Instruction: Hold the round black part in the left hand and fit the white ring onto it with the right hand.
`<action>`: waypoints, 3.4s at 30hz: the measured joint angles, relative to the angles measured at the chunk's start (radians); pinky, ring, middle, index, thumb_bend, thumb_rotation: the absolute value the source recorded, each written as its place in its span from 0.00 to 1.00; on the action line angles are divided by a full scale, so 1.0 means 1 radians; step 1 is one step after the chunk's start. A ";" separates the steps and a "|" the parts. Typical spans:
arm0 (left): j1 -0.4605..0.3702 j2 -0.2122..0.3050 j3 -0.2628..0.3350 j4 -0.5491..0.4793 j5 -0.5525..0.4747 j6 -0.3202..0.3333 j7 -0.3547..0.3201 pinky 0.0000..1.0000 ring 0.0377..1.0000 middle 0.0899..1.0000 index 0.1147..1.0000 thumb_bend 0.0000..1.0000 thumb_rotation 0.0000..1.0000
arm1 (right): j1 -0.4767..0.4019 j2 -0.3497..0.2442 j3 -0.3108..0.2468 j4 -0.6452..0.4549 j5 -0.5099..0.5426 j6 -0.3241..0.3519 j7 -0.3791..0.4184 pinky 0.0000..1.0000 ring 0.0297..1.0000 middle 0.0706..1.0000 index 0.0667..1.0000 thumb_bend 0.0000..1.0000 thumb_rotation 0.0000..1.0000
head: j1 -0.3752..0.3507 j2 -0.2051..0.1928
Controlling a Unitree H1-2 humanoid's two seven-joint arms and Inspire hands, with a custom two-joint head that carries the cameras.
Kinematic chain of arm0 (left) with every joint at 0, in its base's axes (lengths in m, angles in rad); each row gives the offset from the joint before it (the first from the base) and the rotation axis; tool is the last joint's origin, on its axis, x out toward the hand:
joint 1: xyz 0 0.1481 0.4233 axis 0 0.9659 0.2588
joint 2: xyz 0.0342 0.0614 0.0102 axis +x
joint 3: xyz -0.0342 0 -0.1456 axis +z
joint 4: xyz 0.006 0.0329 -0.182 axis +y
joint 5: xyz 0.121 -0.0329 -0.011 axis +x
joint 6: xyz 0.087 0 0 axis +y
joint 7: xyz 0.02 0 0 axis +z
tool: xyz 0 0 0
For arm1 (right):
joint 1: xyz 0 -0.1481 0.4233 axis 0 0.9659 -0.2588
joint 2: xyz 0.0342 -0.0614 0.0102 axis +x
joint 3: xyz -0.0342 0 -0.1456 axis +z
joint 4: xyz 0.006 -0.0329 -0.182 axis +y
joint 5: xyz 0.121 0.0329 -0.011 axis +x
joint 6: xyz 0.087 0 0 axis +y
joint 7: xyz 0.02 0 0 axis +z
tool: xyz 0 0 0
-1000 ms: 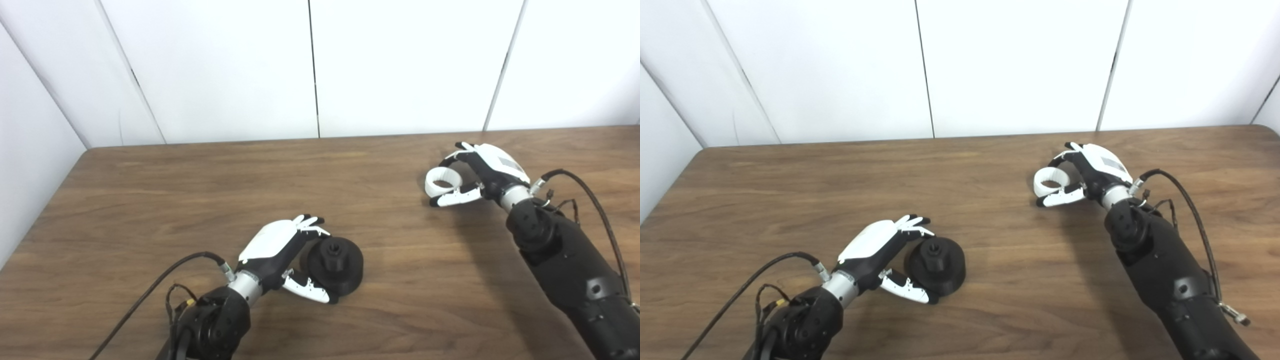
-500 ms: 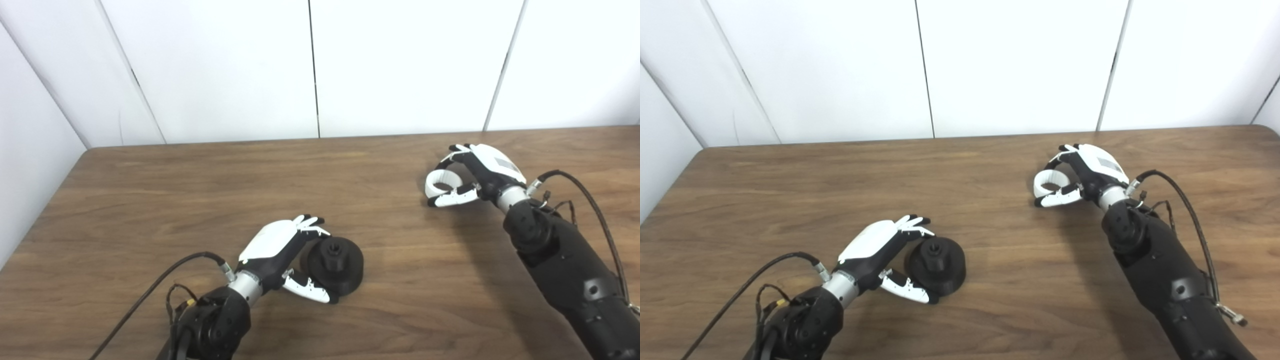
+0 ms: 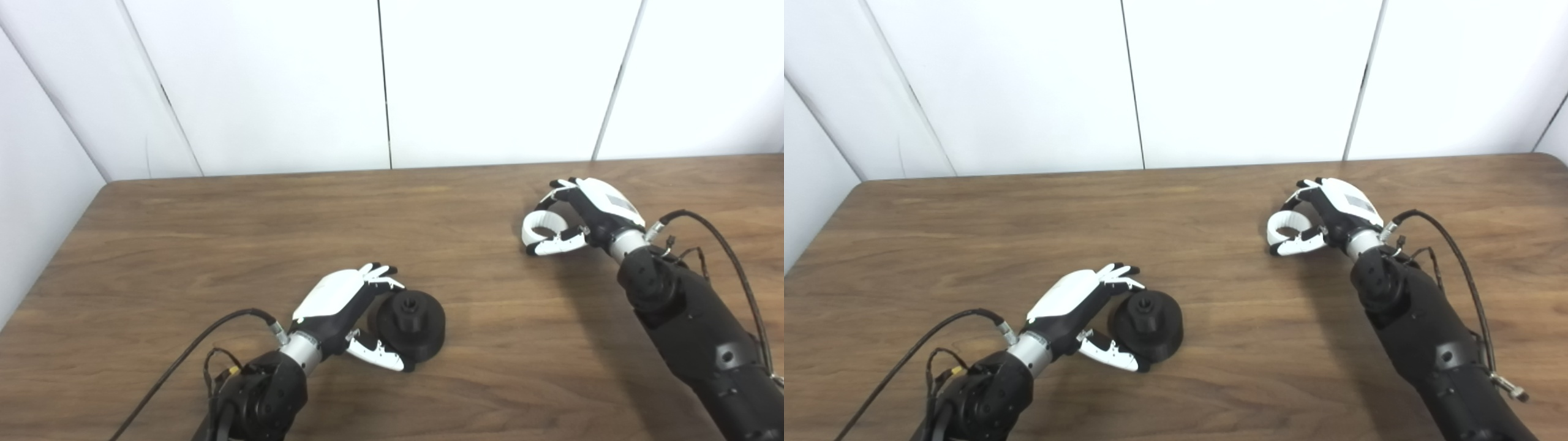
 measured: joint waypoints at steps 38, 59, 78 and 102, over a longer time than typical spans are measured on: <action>-0.002 -0.005 0.000 0.000 0.008 0.001 -0.001 0.94 1.00 0.95 0.68 0.91 0.27 | 0.019 0.000 -0.015 -0.028 0.011 -0.019 -0.003 1.00 1.00 0.91 0.48 0.56 0.17 | 0.003 -0.005; -0.002 -0.012 0.001 0.001 0.012 0.001 -0.001 0.94 1.00 0.95 0.67 0.92 0.27 | 0.022 0.000 -0.014 -0.111 0.008 -0.018 0.005 1.00 1.00 0.89 0.46 0.52 0.15 | 0.003 -0.006; -0.004 -0.022 -0.001 0.013 0.015 0.000 0.019 0.93 1.00 0.95 0.67 0.92 0.28 | 0.029 0.043 0.014 -0.395 -0.003 -0.004 0.121 1.00 1.00 0.87 0.45 0.52 0.15 | 0.011 -0.006; -0.010 -0.025 -0.002 0.022 0.013 -0.001 0.026 0.94 1.00 0.95 0.67 0.91 0.26 | 0.110 0.129 0.133 -0.634 -0.064 0.048 0.312 1.00 1.00 0.85 0.45 0.52 0.16 | 0.015 -0.003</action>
